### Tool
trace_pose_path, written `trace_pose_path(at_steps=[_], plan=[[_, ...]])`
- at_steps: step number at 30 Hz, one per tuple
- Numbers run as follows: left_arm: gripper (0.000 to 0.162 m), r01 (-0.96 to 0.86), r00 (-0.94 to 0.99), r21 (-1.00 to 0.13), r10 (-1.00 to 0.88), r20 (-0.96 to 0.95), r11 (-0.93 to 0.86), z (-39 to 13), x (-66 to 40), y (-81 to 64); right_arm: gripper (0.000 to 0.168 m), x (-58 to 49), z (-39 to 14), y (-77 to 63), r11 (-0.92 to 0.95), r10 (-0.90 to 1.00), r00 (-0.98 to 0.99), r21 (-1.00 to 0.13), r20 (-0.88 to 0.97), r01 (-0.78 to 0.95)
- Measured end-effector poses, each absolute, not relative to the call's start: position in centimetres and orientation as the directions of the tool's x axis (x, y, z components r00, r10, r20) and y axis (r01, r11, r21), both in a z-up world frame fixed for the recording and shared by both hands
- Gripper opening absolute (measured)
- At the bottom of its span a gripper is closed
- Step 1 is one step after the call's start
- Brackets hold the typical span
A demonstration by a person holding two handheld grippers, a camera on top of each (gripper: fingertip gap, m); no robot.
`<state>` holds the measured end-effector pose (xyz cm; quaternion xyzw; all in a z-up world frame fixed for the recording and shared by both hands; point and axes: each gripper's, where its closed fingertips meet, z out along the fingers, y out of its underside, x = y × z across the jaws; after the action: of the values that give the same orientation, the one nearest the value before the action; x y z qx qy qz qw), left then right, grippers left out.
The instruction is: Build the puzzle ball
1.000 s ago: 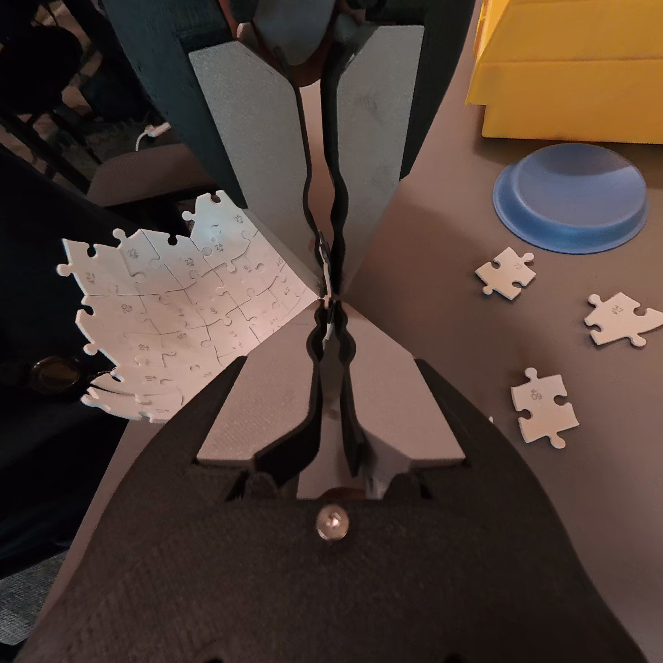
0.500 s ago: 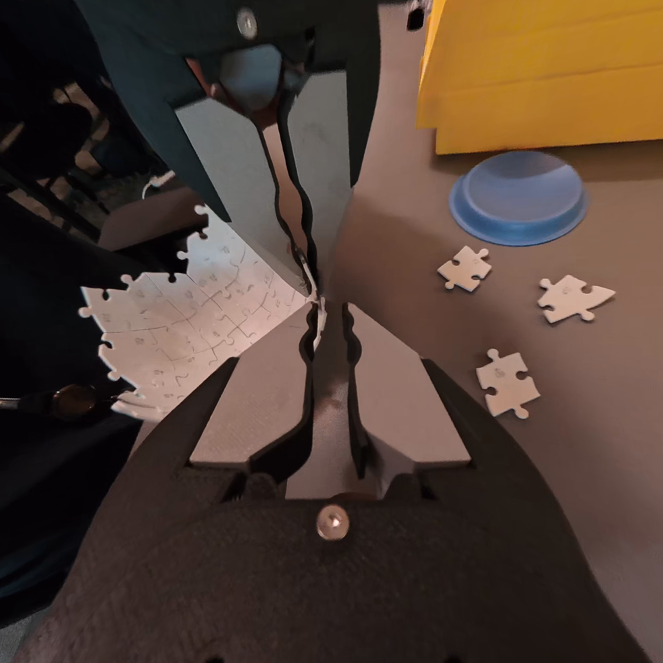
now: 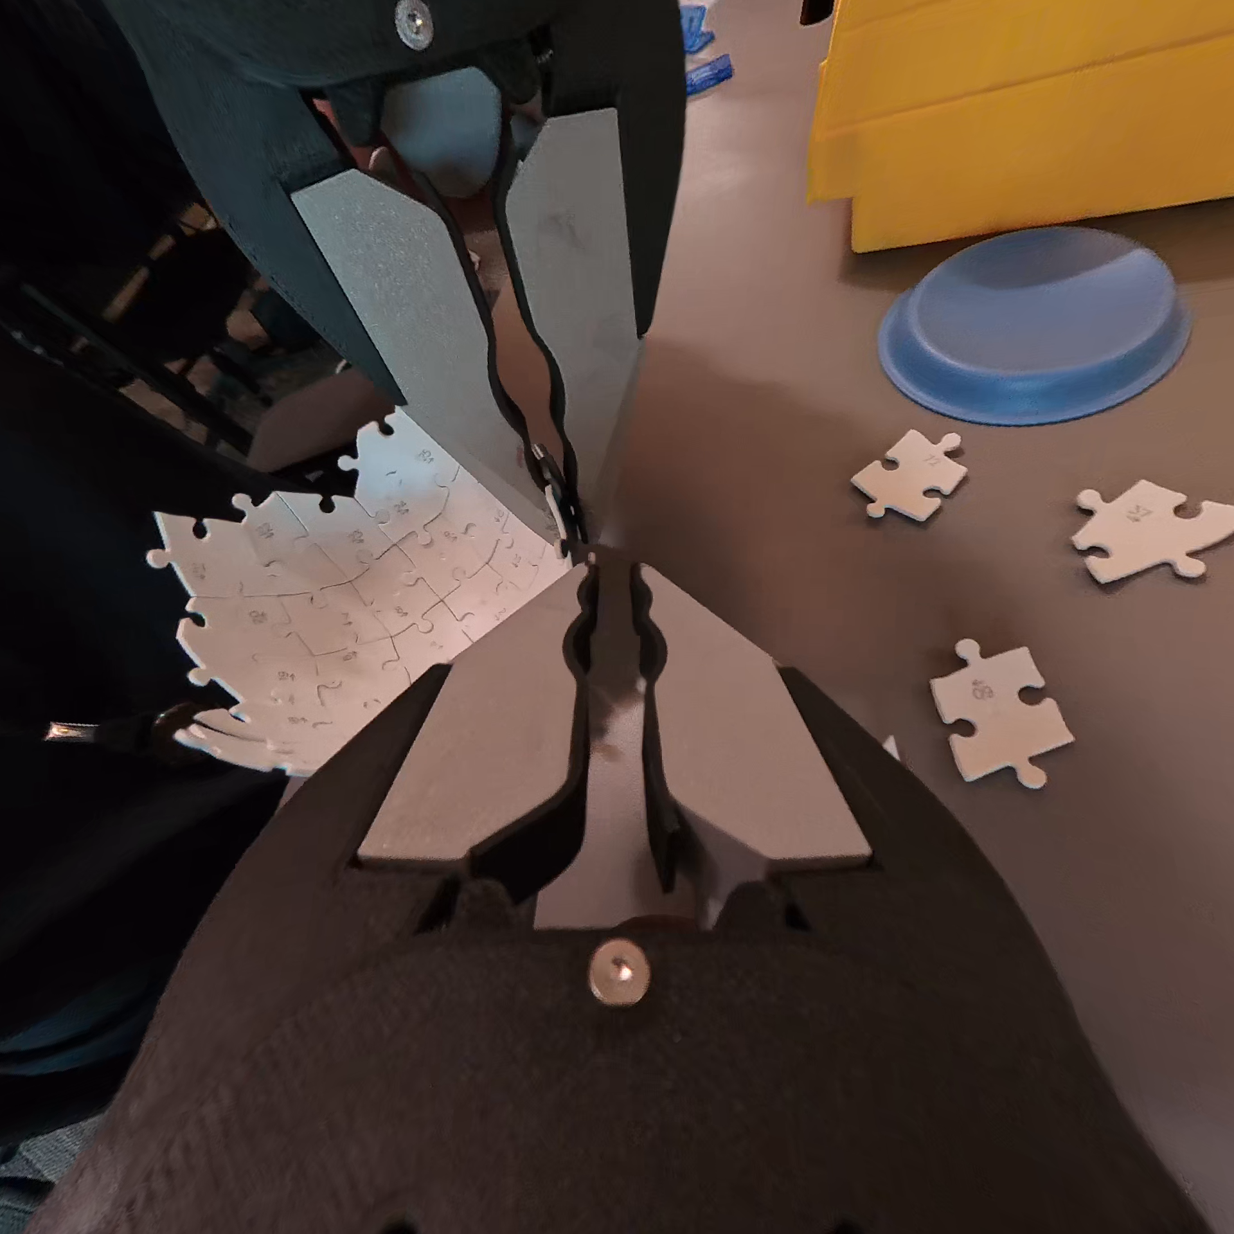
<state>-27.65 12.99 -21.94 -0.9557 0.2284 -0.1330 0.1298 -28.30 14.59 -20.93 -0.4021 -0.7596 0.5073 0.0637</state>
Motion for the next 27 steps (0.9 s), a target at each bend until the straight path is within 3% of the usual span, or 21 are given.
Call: trace_pose_path(at_steps=[6,11,16,27], plan=[[0.002,-0.389,0.857,-0.289,-0.459,0.234,-0.875,-22.4,-27.9,12.8,0.021,-27.8,-21.3,14.8,0.133,0.646,-0.663,-0.800,-0.378,0.585],[0.002,-0.367,0.847,-0.281,-0.443,0.292,-0.887,-22.5,-27.9,12.9,0.022,-28.0,-21.2,14.1,0.150,0.632,-0.683,-0.807,-0.366,0.571],[0.002,-0.369,0.838,-0.272,-0.445,0.315,-0.889,-22.7,-27.9,13.0,0.010,-28.4,-21.8,13.7,0.187,0.646,-0.681,-0.795,-0.344,0.578],[0.006,-0.366,0.829,-0.250,-0.437,0.351,-0.896,-23.6,-28.1,13.3,0.001,-28.7,-22.2,13.9,0.218,0.684,-0.667,-0.790,-0.294,0.573]])
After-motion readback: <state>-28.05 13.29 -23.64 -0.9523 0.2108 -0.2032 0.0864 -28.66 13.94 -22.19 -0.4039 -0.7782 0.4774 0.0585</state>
